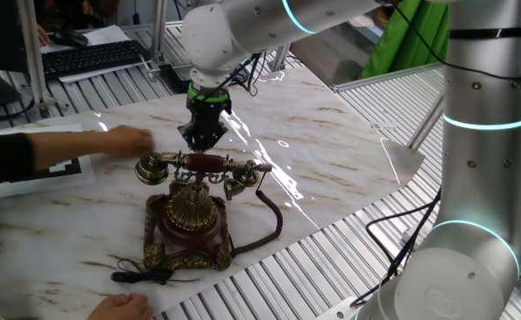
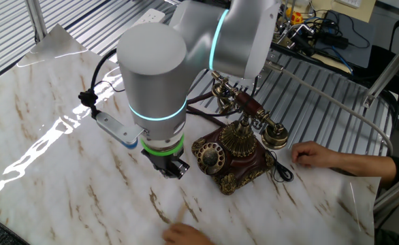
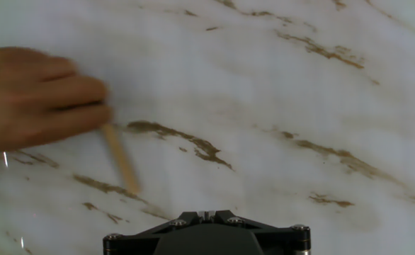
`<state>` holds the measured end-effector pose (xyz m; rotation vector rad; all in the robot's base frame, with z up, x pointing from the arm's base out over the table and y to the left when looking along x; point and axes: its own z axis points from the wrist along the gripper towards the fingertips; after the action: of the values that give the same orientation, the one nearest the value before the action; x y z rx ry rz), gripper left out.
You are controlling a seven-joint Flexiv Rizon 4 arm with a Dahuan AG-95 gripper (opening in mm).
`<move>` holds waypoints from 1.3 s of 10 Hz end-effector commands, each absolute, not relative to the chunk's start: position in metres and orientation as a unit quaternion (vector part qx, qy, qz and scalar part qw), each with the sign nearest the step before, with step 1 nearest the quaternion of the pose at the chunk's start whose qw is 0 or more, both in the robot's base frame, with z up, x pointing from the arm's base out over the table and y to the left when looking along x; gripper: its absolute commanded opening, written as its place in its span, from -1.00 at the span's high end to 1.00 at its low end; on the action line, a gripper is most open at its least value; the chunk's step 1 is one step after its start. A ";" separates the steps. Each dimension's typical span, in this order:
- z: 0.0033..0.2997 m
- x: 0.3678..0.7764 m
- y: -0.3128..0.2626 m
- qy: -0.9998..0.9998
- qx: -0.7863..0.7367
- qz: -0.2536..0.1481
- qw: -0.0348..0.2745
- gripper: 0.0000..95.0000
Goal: Dial a number on an old rotary phone
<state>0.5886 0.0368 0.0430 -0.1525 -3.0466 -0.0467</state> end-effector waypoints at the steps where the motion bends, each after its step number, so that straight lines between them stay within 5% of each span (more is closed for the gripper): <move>1: 0.041 0.587 0.036 -0.998 -0.050 -0.017 0.044 1.00; 5: 0.040 0.587 0.035 -0.999 -0.043 -0.015 0.028 1.00; 7: 0.043 0.587 0.033 -0.999 -0.042 -0.015 0.013 0.20; 13: 0.069 0.606 0.034 -0.998 -0.051 -0.025 0.017 0.20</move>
<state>0.6087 0.0354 0.0669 -0.1571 -3.1014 -0.0876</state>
